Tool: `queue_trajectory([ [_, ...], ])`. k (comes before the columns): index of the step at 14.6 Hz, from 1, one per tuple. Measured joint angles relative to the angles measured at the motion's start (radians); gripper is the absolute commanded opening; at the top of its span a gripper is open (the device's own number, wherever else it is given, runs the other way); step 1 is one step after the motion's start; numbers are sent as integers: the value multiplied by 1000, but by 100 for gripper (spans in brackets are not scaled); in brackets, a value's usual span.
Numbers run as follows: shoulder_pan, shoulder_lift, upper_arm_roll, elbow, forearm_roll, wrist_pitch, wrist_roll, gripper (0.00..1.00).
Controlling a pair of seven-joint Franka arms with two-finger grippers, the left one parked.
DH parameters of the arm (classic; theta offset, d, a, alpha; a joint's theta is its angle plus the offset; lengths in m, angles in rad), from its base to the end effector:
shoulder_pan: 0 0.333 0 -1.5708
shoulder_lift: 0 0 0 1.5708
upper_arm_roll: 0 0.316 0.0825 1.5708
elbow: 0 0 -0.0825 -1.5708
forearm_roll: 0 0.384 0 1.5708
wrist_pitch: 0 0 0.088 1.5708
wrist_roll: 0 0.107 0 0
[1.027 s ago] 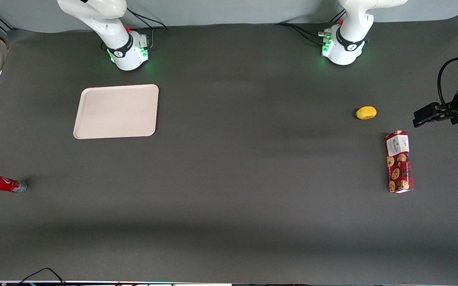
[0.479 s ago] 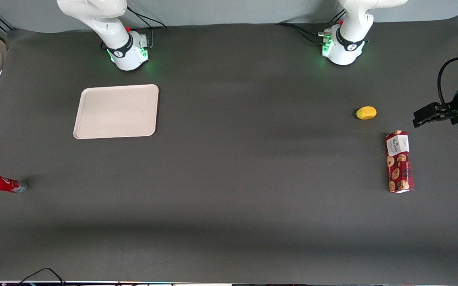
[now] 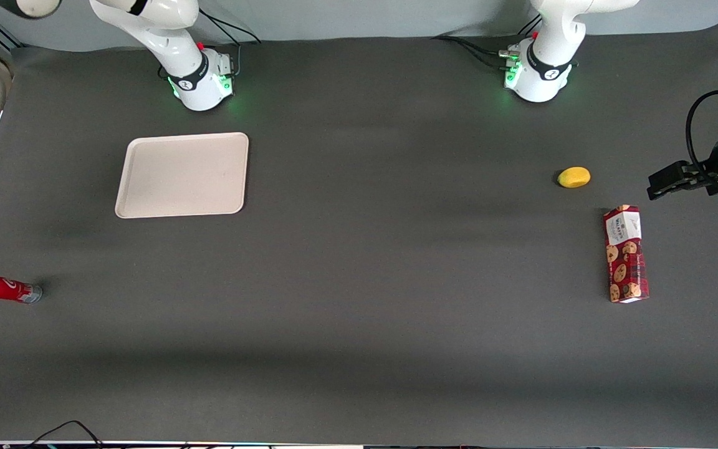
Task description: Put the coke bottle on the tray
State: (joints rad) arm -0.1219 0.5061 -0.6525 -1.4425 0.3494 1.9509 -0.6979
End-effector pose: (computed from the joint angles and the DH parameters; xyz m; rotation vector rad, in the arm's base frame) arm 0.5649 -0.4065 0.4525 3.0871 -0.1733 0.1596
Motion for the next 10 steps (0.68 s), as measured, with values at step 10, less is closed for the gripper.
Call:
queue_trajectory([
  [10, 22, 78, 19, -129, 134, 230, -56, 100],
])
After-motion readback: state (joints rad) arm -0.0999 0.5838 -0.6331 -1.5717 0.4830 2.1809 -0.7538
